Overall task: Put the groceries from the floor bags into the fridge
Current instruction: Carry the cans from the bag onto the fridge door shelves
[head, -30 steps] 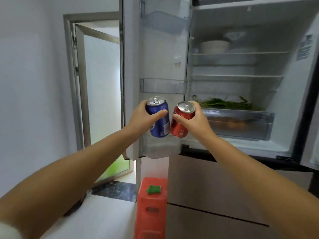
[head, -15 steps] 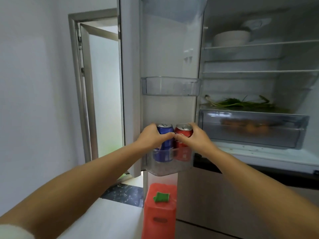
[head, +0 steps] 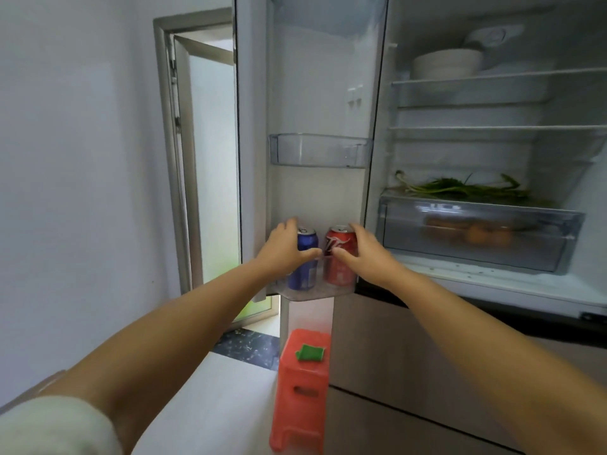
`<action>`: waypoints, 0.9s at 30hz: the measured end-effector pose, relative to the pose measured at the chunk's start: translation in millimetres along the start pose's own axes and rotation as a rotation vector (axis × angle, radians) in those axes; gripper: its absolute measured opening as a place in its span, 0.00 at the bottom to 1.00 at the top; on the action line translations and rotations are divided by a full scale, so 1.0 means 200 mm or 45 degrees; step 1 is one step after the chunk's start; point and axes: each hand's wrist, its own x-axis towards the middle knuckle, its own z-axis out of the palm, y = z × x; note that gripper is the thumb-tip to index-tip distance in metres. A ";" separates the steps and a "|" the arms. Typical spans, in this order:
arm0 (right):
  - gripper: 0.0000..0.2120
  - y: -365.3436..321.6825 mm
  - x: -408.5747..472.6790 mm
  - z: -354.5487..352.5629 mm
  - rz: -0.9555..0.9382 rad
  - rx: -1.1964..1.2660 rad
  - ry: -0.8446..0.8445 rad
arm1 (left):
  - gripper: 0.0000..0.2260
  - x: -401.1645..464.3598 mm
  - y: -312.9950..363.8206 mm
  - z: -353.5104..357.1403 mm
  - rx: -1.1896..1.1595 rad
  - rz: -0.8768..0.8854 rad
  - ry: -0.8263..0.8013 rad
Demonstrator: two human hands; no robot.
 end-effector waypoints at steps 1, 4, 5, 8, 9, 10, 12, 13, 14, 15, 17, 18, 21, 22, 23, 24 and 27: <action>0.34 0.00 -0.05 -0.01 -0.025 0.006 0.007 | 0.34 -0.05 0.00 -0.01 0.011 0.017 0.046; 0.32 0.00 -0.21 -0.01 -0.116 -0.003 0.023 | 0.32 -0.28 0.02 -0.02 -0.009 0.035 0.151; 0.32 0.00 -0.26 0.00 -0.132 -0.003 0.008 | 0.31 -0.37 0.02 -0.01 -0.025 0.008 0.162; 0.30 -0.04 -0.46 0.07 -0.193 -0.027 -0.117 | 0.26 -0.68 0.02 0.02 0.017 -0.101 0.124; 0.30 -0.06 -0.52 0.10 -0.227 -0.046 -0.162 | 0.25 -0.78 0.01 0.02 0.040 -0.133 0.117; 0.29 -0.08 -0.59 0.14 -0.251 -0.055 -0.209 | 0.23 -0.88 0.00 0.02 0.048 -0.167 0.113; 0.26 -0.13 -0.70 0.23 -0.292 -0.045 -0.286 | 0.19 -1.07 -0.03 -0.01 0.026 -0.254 0.103; 0.24 -0.17 -0.75 0.28 -0.304 -0.040 -0.323 | 0.17 -1.16 -0.04 -0.04 0.025 -0.299 0.098; 0.22 -0.20 -0.79 0.32 -0.314 -0.042 -0.357 | 0.16 -1.24 -0.06 -0.07 0.033 -0.340 0.095; 0.20 -0.23 -0.83 0.37 -0.328 -0.043 -0.389 | 0.15 -1.33 -0.09 -0.10 0.043 -0.372 0.103; 0.16 -0.31 -0.92 0.46 -0.350 -0.032 -0.438 | 0.13 -1.50 -0.15 -0.18 0.079 -0.436 0.130; 0.14 -0.36 -0.96 0.50 -0.358 -0.022 -0.451 | 0.12 -1.58 -0.18 -0.23 0.097 -0.470 0.141; 0.11 -0.54 -1.08 0.66 -0.421 -0.047 -0.503 | 0.10 -1.85 -0.28 -0.37 0.144 -0.575 0.170; 0.11 -0.61 -1.12 0.72 -0.445 -0.059 -0.534 | 0.10 -1.94 -0.33 -0.41 0.154 -0.618 0.185; 0.11 -0.69 -1.17 0.78 -0.471 -0.074 -0.564 | 0.09 -2.03 -0.39 -0.46 0.159 -0.659 0.207; 0.11 -0.78 -1.22 0.84 -0.505 -0.099 -0.583 | 0.09 -2.13 -0.46 -0.52 0.162 -0.705 0.229; 0.13 -1.08 -1.40 1.05 -0.603 -0.158 -0.616 | 0.12 -2.43 -0.65 -0.70 0.158 -0.848 0.264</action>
